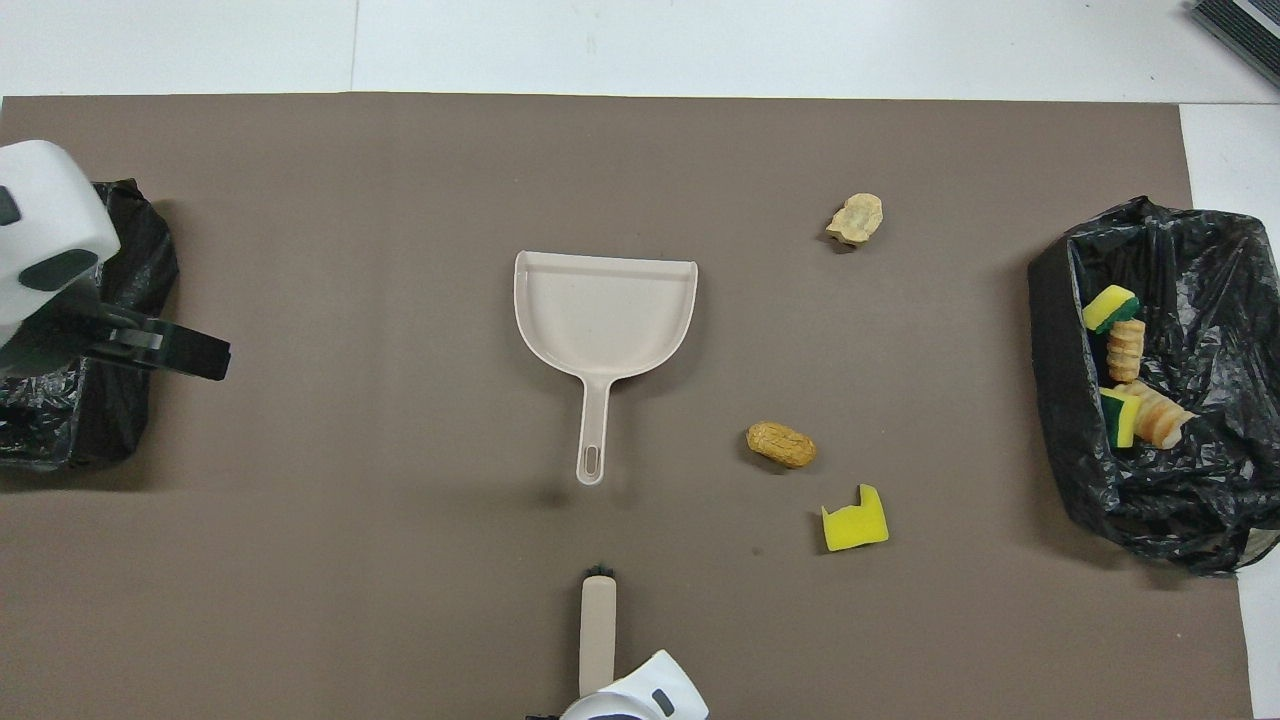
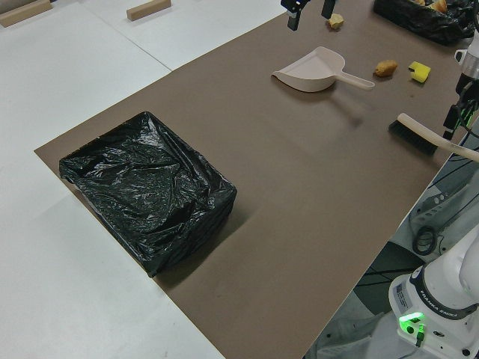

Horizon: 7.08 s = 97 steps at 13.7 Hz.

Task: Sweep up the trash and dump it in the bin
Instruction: 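Reach the left gripper toward the dustpan handle, then lift the dustpan with the left gripper while the right gripper takes the brush, then sweep the bread and sponge into the dustpan with the right gripper brush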

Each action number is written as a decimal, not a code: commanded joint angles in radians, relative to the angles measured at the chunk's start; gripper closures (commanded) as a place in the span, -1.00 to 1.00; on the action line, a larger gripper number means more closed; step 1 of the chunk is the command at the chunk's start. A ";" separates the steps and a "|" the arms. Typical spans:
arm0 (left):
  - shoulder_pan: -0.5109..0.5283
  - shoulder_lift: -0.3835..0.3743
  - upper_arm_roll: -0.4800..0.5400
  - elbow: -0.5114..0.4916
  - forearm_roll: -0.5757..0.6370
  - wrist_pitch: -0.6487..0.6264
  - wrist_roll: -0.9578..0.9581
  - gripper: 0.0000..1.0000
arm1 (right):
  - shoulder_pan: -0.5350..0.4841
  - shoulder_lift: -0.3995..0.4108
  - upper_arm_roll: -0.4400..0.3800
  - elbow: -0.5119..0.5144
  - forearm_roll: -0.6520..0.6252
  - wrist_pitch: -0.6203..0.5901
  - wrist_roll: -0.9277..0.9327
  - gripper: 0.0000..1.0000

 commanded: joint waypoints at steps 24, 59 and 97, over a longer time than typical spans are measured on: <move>-0.520 0.269 0.009 -0.391 0.002 0.726 -0.524 -0.56 | 0.078 0.021 0.000 -0.076 0.089 0.043 -0.039 1.00; -0.462 0.152 0.017 -0.392 0.105 0.408 0.640 1.00 | -0.890 -0.324 -0.004 -0.266 -0.341 -0.390 -0.699 1.00; -0.460 0.134 0.015 -0.475 0.103 0.522 0.455 1.00 | -0.519 0.165 -0.003 0.280 0.118 -0.353 -0.959 1.00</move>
